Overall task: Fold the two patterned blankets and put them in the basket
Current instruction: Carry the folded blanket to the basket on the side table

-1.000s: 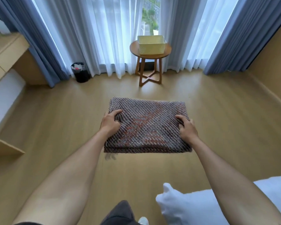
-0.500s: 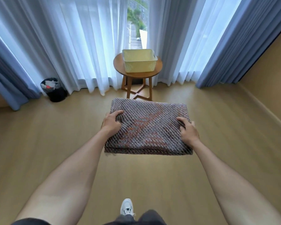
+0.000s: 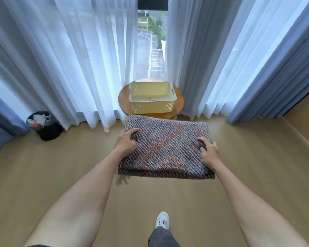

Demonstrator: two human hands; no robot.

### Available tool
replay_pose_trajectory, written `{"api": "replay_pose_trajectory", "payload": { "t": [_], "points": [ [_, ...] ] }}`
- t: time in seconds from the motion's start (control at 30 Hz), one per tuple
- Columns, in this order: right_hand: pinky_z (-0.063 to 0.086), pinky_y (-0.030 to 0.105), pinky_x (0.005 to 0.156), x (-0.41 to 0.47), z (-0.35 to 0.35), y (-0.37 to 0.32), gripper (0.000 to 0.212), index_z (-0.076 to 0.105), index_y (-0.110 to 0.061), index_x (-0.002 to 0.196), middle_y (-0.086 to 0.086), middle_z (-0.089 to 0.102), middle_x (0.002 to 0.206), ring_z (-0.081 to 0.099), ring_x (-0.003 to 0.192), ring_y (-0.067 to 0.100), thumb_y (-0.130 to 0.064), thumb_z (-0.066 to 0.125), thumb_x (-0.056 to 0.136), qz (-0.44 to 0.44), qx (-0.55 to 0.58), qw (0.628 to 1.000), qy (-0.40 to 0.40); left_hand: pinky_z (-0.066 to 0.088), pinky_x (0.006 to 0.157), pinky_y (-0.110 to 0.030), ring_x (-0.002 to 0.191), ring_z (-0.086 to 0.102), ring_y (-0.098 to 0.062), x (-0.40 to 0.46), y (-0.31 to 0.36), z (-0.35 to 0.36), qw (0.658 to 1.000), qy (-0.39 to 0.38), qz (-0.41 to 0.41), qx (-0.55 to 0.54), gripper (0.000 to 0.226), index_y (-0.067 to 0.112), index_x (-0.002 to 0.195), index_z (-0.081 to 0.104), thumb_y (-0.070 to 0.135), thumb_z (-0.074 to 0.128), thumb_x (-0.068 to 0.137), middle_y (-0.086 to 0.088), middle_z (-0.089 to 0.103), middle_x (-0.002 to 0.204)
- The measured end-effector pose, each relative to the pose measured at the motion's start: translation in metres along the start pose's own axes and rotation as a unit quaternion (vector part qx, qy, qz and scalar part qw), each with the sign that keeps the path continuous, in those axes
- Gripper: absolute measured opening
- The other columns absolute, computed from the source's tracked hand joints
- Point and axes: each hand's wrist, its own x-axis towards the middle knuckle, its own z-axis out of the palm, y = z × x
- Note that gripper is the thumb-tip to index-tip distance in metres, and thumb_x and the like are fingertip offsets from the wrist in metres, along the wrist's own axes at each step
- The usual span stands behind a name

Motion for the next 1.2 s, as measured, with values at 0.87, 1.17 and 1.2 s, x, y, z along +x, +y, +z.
{"api": "replay_pose_trajectory", "payload": {
  "t": [0.87, 1.17, 1.2],
  "points": [
    [0.031, 0.034, 0.104, 0.579, -0.001, -0.139, 0.044, 0.047, -0.026, 0.133, 0.019, 0.041, 0.125, 0.043, 0.115, 0.031, -0.006, 0.038, 0.095, -0.002, -0.020, 1.000, 0.006, 0.037, 0.102, -0.036, 0.124, 0.044, -0.025, 0.555, 0.173, -0.067, 0.999, -0.003, 0.029, 0.020, 0.057, 0.034, 0.141, 0.044, 0.006, 0.041, 0.091, -0.008, 0.038, 0.139],
    [0.033, 0.035, 0.101, 0.647, 0.062, -0.128, 0.043, 0.048, -0.028, 0.132, 0.016, 0.038, 0.125, 0.044, 0.114, 0.031, -0.007, 0.037, 0.096, 0.024, -0.030, 0.997, -0.060, 0.027, 0.111, -0.037, 0.133, 0.037, -0.029, 0.623, 0.114, -0.021, 0.997, -0.028, -0.059, -0.029, 0.052, 0.030, 0.135, 0.050, 0.003, 0.045, 0.092, -0.012, 0.037, 0.143],
    [0.034, 0.034, 0.099, 0.650, 0.073, -0.124, 0.043, 0.048, -0.027, 0.132, 0.016, 0.037, 0.124, 0.045, 0.113, 0.031, -0.006, 0.037, 0.096, 0.021, -0.030, 0.996, -0.077, 0.027, 0.110, -0.034, 0.134, 0.036, -0.029, 0.622, 0.104, -0.016, 0.997, -0.029, -0.070, -0.033, 0.051, 0.029, 0.136, 0.050, 0.002, 0.045, 0.092, -0.012, 0.034, 0.145]
  ]
}}
